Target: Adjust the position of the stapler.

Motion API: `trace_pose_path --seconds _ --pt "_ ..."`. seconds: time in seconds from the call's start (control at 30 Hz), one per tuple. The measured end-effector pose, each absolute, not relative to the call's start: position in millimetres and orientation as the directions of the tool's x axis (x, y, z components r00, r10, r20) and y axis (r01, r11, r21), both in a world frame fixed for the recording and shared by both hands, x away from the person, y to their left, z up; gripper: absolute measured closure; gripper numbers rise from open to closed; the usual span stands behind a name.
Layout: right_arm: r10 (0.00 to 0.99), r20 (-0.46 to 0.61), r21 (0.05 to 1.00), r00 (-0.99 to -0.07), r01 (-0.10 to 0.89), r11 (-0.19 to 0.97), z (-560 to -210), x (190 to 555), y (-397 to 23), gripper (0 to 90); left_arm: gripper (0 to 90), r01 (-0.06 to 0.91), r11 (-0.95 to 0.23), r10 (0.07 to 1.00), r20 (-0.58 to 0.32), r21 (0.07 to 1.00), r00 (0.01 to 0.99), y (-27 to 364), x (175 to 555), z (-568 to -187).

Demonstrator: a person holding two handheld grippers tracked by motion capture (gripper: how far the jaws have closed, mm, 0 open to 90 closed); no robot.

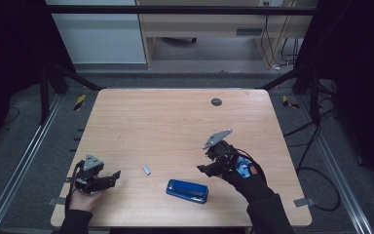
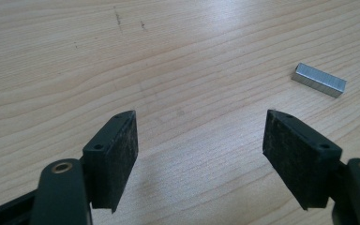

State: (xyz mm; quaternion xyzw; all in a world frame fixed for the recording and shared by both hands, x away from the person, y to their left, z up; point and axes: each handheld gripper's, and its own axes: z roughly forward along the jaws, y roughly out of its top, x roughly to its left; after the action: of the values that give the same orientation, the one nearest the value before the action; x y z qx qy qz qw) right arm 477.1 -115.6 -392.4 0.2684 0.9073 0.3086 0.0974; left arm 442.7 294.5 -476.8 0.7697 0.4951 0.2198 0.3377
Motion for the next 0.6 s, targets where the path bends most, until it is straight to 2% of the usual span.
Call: trace_pose_path --seconds 0.6 --pt "0.461 0.038 0.537 -0.886 0.407 0.739 -400 473 -90 44.3 26.5 0.617 -0.297 0.907 0.013 0.728 0.421 294 443 -477"
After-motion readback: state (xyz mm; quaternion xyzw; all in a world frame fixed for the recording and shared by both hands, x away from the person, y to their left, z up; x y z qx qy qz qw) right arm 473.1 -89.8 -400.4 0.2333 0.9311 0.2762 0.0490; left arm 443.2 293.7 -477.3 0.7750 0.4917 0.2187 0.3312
